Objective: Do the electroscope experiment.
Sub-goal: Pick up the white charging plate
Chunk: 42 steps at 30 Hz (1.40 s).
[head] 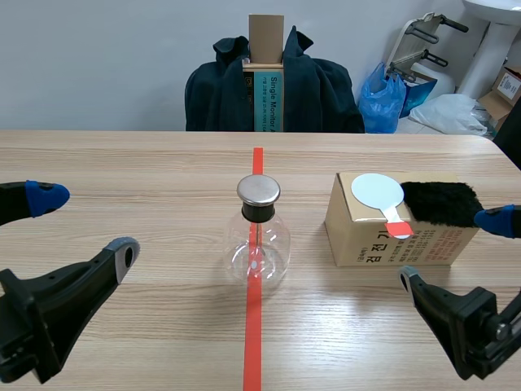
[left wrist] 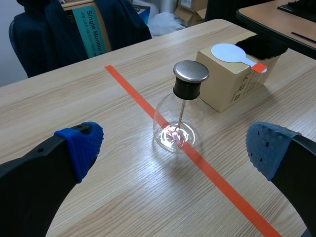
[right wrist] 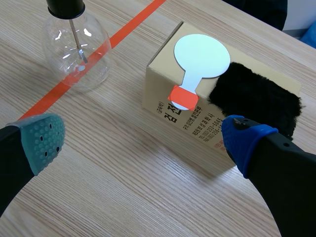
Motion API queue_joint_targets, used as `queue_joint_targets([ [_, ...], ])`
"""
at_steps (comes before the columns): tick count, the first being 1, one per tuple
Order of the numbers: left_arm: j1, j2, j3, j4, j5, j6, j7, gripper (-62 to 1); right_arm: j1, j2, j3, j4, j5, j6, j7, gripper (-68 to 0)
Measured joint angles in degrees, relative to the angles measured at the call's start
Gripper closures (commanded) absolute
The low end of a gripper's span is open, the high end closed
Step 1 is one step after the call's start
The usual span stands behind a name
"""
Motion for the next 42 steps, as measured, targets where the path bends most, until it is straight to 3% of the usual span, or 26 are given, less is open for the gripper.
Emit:
queue_joint_targets([
  [42,0.00,0.00,0.00,0.00,1.31,0.00,0.00,-62.3,0.00,0.00,0.00,0.00,-1.31,0.00,0.22,-67.9],
])
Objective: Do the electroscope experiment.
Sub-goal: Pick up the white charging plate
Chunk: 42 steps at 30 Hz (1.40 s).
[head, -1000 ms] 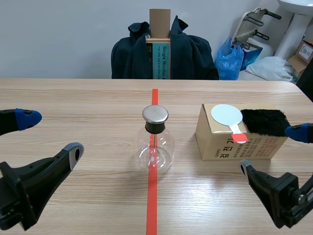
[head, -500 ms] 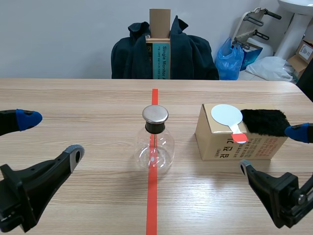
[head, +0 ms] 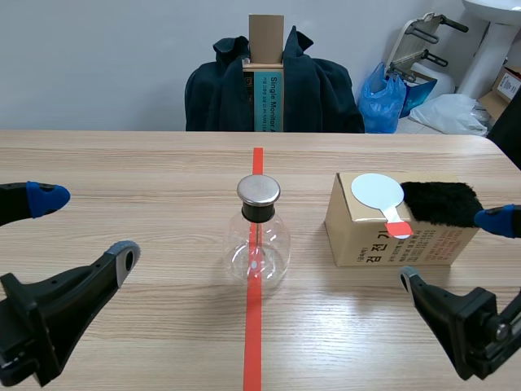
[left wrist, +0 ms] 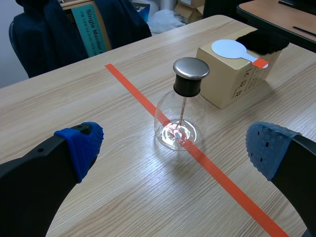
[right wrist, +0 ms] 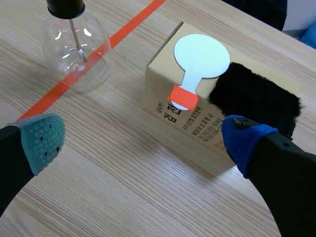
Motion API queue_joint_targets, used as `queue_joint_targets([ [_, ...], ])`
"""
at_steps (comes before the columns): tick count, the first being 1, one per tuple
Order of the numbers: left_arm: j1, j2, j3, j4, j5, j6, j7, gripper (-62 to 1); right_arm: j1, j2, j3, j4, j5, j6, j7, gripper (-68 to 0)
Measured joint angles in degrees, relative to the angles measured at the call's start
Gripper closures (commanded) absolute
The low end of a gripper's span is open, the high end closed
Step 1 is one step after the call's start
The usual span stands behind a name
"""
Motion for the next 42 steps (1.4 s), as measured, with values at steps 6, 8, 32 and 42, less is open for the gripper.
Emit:
queue_joint_targets([
  [6,0.00,0.00,0.00,0.00,0.00,0.00,0.00,-62.3,0.26,0.00,0.00,0.02,-18.62,-0.09,3.67,-67.9],
  [8,0.00,0.00,0.00,0.00,0.00,0.00,0.00,-62.3,1.20,0.00,0.00,0.02,-27.54,-0.22,5.07,-67.9],
  [32,0.00,0.00,0.00,0.00,0.59,0.00,0.00,-62.3,11.69,-4.76,-14.27,-17.27,-91.34,-34.42,9.81,-67.9],
  [42,0.00,0.00,0.00,0.00,0.72,0.00,0.00,-62.3,22.99,-5.22,-21.53,-30.67,-91.34,-41.79,7.32,-67.9],
])
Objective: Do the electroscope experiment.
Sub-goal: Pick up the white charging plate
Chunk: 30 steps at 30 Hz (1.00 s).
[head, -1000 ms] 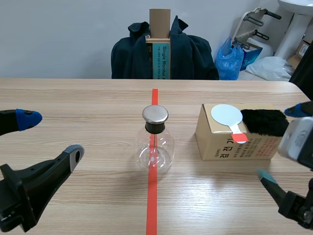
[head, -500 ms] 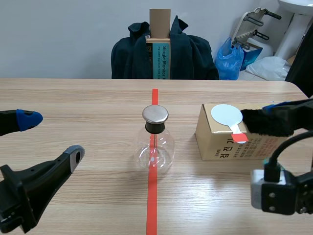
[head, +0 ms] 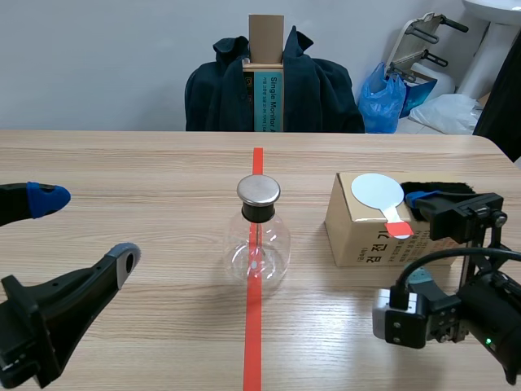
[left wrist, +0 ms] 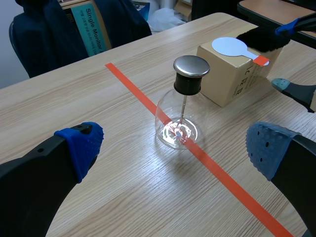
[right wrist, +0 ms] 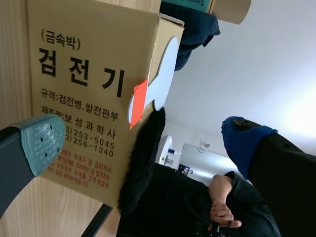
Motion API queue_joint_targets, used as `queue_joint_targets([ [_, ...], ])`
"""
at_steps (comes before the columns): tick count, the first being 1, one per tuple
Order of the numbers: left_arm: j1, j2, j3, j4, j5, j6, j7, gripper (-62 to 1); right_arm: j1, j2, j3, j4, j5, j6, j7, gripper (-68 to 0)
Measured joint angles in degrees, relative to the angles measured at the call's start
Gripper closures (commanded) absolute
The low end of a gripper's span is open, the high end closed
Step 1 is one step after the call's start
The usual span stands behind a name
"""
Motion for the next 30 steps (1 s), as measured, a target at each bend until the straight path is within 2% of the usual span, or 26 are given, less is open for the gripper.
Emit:
queue_joint_targets([
  [2,0.00,0.00,0.00,0.00,0.00,0.00,0.00,-62.3,1.97,0.00,-0.83,-1.79,0.00,-0.92,-0.02,-67.9],
  [8,0.00,0.00,0.00,0.00,0.20,0.00,0.00,-62.3,5.44,0.02,-3.58,-4.15,0.00,-1.31,0.00,-67.9],
  [24,0.00,0.00,0.00,0.00,0.20,0.00,0.00,-62.3,5.73,0.00,-4.07,-4.37,-0.63,-1.31,-1.07,-67.9],
  [27,0.00,0.00,0.00,0.00,0.20,0.00,0.00,-62.3,5.73,0.02,-4.07,-4.37,-0.63,-1.31,-2.19,-61.5],
  [30,0.00,0.00,0.00,0.00,0.20,0.00,0.00,-62.3,5.70,0.02,-4.07,-4.37,-0.68,-1.31,-2.19,-47.6],
])
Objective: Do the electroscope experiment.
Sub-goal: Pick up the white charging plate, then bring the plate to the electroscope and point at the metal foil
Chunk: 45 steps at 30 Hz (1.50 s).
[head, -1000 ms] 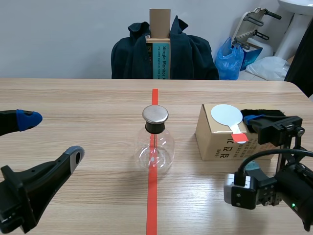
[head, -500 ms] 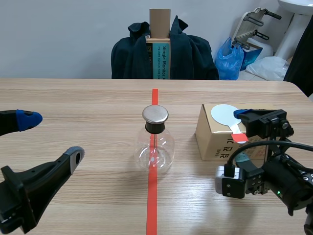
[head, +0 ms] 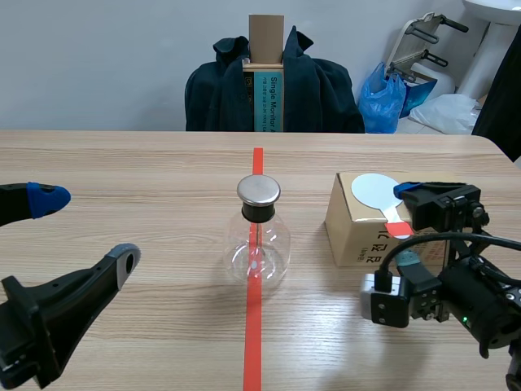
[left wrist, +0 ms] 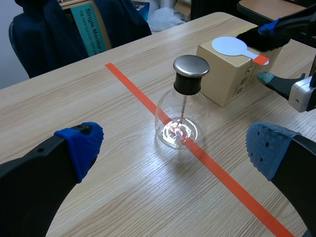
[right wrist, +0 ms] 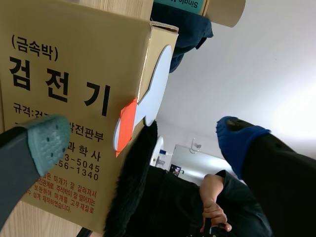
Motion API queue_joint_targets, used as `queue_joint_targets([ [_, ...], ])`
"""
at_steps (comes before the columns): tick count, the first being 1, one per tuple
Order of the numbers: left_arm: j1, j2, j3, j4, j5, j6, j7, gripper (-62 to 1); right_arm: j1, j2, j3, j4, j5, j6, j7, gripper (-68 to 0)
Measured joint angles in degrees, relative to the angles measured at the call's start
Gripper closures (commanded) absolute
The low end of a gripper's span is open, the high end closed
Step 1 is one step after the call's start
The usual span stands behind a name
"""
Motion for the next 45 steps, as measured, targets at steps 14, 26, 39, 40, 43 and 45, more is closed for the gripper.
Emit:
queue_joint_targets([
  [14,0.00,0.00,0.00,0.00,0.00,0.00,0.00,-62.3,0.00,0.00,0.00,0.00,-0.20,-0.07,0.02,-0.8],
  [26,0.00,0.00,0.00,0.00,0.00,0.00,0.00,-62.3,-0.11,0.48,0.02,0.00,-0.22,-7.10,0.04,-0.8],
  [39,0.00,-0.15,0.00,-0.02,4.79,-0.02,2.10,-53.2,-3.28,6.91,7.32,3.34,3.96,-19.43,-0.17,-0.8],
  [40,0.00,-0.37,0.00,-0.09,4.90,-0.02,2.03,-50.6,-3.63,7.56,8.09,4.66,5.11,-19.37,-0.22,-0.8],
  [43,-0.17,-2.91,0.00,-0.87,4.70,-0.15,1.68,-41.1,-4.50,9.75,10.19,9.70,9.66,-19.28,-0.17,-0.8],
  [45,-1.16,-5.27,0.02,-2.64,3.56,-0.46,1.70,-33.5,-5.09,11.23,11.67,13.20,12.66,-19.28,-0.22,-0.8],
])
